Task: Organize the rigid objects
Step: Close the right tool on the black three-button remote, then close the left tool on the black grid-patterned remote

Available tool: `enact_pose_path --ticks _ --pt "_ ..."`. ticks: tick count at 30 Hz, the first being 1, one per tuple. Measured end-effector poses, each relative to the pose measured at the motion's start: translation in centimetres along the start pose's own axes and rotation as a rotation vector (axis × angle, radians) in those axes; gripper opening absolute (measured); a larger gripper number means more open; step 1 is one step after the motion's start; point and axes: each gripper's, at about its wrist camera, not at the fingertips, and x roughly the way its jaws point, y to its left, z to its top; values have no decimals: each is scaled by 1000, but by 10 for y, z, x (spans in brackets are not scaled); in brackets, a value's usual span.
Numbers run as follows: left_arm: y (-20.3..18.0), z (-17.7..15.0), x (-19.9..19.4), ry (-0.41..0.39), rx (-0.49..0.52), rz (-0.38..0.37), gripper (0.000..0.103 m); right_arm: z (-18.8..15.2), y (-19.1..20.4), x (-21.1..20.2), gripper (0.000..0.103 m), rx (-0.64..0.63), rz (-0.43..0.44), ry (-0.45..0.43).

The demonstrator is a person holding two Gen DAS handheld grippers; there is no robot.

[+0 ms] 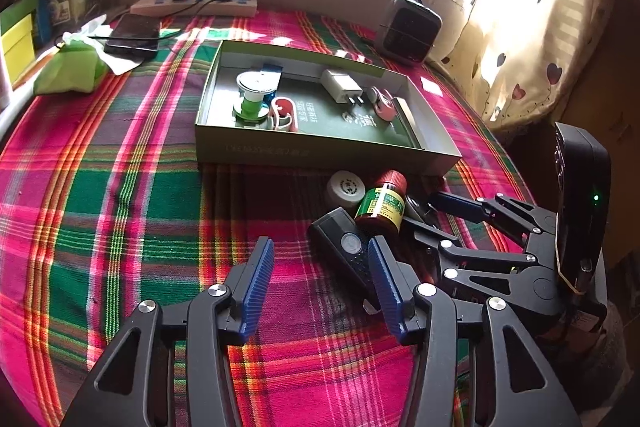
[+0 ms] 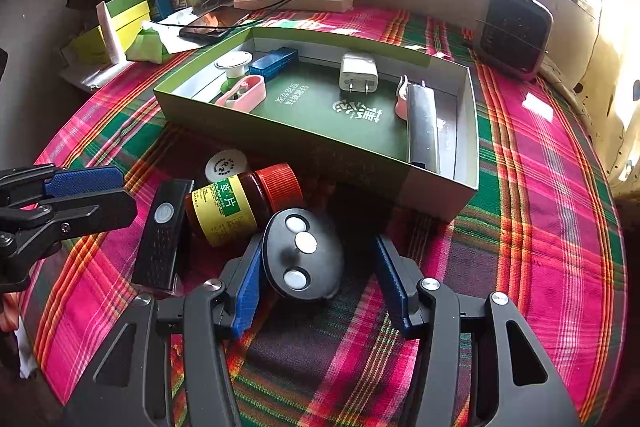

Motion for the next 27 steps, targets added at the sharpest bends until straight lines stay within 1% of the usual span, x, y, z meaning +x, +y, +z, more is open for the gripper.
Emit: enact_pose_path --ticks 3,4,5,6,9,20,27 --pt "-5 0 2 7 6 2 49 -1 -1 -1 52 -1 -2 -4" --pt "-7 0 3 10 8 4 49 -1 -2 -1 49 0 -4 -5" --pt "-9 0 3 12 11 5 50 -1 -3 -2 40 4 -7 -8" --pt "-10 -1 5 14 14 5 50 -1 -5 -2 38 8 -15 -8" --pt "-15 -1 9 27 17 17 50 -3 -9 -4 38 16 -19 -9" --pt "-32 -5 21 60 47 17 51 -11 -20 -12 38 50 -26 -11" --pt "-38 -8 27 69 68 45 51 -17 -31 -17 38 86 -39 -13"
